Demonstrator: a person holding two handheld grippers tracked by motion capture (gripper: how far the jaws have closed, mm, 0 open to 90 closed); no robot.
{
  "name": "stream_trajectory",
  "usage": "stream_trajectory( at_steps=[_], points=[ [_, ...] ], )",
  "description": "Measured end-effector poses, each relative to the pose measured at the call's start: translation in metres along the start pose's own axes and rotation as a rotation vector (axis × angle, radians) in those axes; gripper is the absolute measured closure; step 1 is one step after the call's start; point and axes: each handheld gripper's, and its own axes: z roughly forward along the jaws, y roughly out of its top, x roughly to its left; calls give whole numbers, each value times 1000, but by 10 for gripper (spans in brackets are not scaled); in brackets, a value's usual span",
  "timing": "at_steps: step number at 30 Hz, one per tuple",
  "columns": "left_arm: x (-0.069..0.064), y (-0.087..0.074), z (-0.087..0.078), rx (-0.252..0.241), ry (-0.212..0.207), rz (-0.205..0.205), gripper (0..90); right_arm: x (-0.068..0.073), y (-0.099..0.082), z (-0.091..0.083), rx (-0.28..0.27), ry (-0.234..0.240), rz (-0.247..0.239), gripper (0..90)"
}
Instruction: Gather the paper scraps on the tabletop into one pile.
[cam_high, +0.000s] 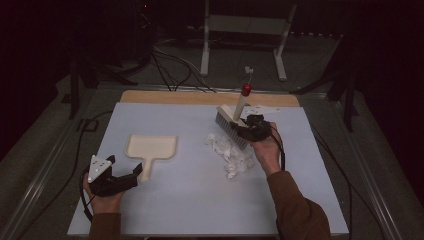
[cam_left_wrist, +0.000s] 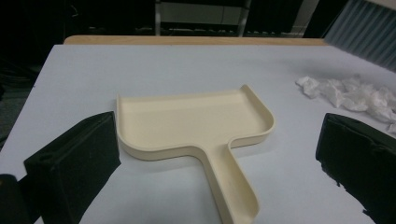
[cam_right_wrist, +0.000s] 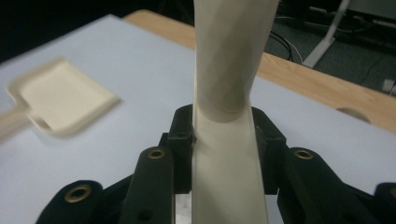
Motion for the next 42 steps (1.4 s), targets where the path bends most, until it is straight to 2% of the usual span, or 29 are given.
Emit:
stream_trajectory(
  at_steps=[4,7,9,14,18,20,22,25,29,34,42],
  points=[
    [1,0,0,-2,-2,-4,4,-4,0,7,24,12,-100,672],
    [1,0,0,-3,-3,-5,4,-8,-1,11,31,26,-198,672],
    [1,0,0,-3,-3,-6,4,-11,-2,14,38,38,-237,673],
    [1,0,0,-3,-5,-7,4,-21,-7,20,46,62,-262,673],
    [1,0,1,1,-5,-5,4,-23,-10,28,39,91,-293,673],
    [1,0,1,3,-5,-4,4,-20,-11,32,28,109,-301,673],
    [1,0,1,2,-5,-4,4,-15,-12,36,30,121,-330,673],
    [1,0,1,1,-5,-7,4,-5,-12,43,62,135,-407,673],
    [2,-1,0,-1,-4,-11,4,6,-15,48,140,149,-520,673],
    [2,-1,1,1,-6,-14,4,4,-17,40,160,193,-538,673],
    [1,-2,1,1,-6,-17,4,-5,-24,15,188,233,-560,672]
  ],
)
